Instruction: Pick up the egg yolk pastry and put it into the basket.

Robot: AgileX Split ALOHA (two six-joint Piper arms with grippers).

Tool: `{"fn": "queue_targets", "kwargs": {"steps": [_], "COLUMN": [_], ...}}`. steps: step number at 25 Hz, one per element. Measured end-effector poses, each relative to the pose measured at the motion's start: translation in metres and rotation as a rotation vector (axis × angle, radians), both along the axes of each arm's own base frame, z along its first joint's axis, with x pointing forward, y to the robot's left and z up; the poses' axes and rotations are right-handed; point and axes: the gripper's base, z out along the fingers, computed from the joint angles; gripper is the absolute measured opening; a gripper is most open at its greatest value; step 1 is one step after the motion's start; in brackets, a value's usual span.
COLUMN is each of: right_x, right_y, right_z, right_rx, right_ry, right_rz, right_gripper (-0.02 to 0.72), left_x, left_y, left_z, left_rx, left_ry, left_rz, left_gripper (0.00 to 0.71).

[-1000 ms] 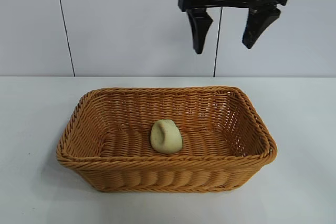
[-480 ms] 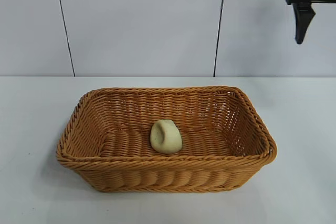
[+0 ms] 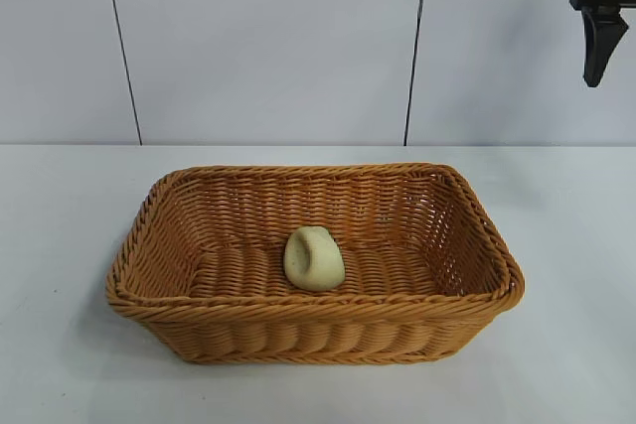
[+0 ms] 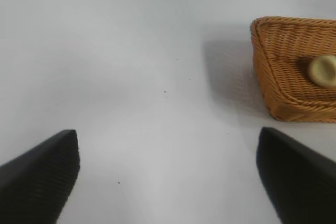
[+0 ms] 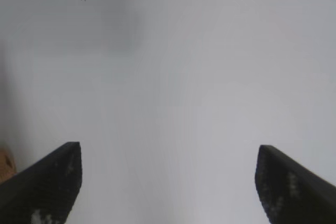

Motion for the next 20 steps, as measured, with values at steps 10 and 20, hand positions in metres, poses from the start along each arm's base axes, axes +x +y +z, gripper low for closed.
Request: {"fn": "queue_targets", "kwargs": {"steps": [10, 20], "right_x": [-0.085, -0.239], "right_y": [0.012, 0.017], "right_z": [0.003, 0.003], "right_rx": [0.024, 0.02], "right_ry": [0.095, 0.076], "right_rz": [0.043, 0.115], "right_gripper": [0.646, 0.646], "left_x": [0.0, 0.0], "left_y": [0.0, 0.0], "left_z": [0.0, 0.0], "left_rx": [0.001, 0.001], "left_ry": [0.0, 0.0], "left_rz": [0.001, 0.001], "left_gripper": [0.661, 0.661]}}
